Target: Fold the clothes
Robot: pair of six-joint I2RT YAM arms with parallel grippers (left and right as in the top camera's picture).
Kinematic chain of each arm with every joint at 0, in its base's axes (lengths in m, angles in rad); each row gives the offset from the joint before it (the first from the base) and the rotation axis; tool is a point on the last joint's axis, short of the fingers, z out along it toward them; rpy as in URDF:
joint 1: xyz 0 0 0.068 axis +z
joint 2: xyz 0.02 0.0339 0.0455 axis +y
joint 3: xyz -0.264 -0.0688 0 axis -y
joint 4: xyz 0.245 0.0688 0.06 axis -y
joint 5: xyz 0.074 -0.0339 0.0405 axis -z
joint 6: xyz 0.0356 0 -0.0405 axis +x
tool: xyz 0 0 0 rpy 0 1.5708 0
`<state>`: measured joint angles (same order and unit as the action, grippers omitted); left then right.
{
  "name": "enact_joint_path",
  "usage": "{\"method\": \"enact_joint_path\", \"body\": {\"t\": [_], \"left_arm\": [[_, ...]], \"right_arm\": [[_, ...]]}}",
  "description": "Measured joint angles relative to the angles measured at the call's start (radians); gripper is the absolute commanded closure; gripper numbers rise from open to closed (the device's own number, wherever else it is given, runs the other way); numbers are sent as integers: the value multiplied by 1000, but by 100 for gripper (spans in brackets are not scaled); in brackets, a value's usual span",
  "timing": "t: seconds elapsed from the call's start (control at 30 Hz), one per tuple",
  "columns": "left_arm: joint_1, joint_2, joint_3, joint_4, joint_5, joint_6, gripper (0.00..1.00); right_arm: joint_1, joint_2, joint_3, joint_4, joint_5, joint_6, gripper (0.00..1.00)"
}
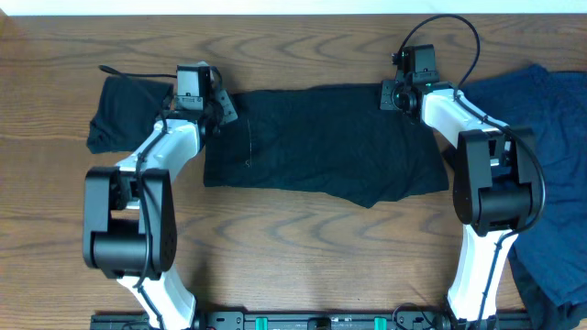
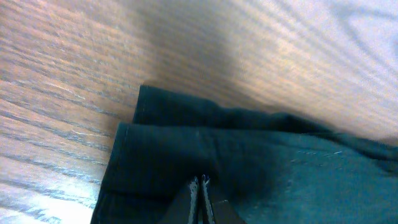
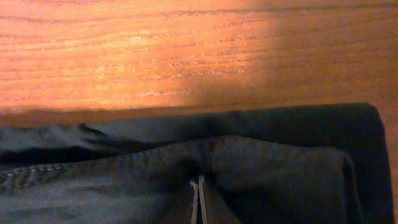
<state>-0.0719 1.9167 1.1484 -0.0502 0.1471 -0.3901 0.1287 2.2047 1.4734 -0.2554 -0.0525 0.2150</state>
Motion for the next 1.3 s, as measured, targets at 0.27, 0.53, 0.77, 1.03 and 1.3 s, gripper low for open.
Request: {"method": "enact_joint_path", "body": {"t": [0.27,0.53,0.77,1.03,1.3], "left_arm": [[0,60,0,16,0,36,94],[0,-58,0,-13,-1,61,87],[13,-323,21,-232,0,102,39],[77,-381,26,-534,18,158,24],[97,-339,26,-596,88,234,21]], "right_arm": [[0,2,5,-7,2,0,99],[0,-2,5,30,1,-16,77],[12,-137,2,-103,-51,-69,73],[109,-368,4,-207,-115,-83,73],[232,-334,5,-310,-135,-52,74]]}}
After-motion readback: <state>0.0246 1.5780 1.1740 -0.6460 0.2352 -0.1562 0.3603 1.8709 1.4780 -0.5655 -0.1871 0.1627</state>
